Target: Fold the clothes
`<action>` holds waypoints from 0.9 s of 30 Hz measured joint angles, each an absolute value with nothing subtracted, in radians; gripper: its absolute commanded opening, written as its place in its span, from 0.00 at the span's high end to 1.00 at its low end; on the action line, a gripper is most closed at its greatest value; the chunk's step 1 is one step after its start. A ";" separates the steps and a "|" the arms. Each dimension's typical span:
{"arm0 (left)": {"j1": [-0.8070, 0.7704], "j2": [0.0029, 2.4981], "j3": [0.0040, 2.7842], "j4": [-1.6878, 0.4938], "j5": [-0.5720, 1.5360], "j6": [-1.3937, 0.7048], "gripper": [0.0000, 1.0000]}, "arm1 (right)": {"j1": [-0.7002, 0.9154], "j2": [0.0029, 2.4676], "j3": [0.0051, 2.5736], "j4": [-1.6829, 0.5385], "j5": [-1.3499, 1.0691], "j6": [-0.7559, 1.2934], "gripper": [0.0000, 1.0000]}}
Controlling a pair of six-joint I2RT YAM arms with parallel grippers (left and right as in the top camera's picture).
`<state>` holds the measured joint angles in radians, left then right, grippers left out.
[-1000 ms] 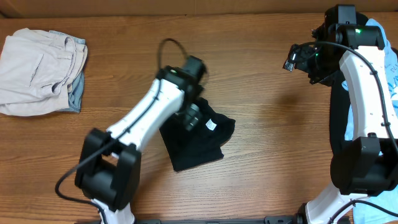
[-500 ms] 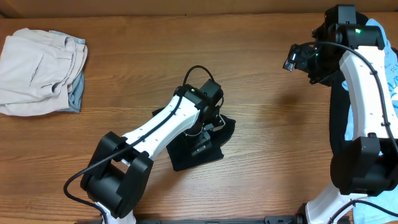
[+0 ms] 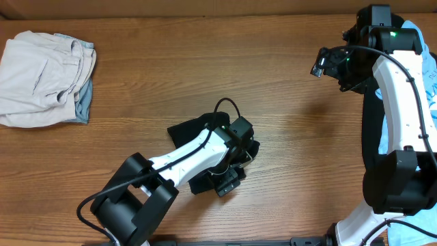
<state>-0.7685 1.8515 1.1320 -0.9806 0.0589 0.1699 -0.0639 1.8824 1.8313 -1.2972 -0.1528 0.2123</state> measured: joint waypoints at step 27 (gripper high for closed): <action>-0.329 1.907 1.753 -1.028 -0.514 -0.099 0.96 | -0.064 1.882 1.831 -1.301 -0.153 0.212 0.05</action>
<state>-0.3286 1.9072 1.7527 -1.0275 -0.5137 -0.0990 -0.0639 1.8824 1.8313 -1.3014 -0.1528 0.2119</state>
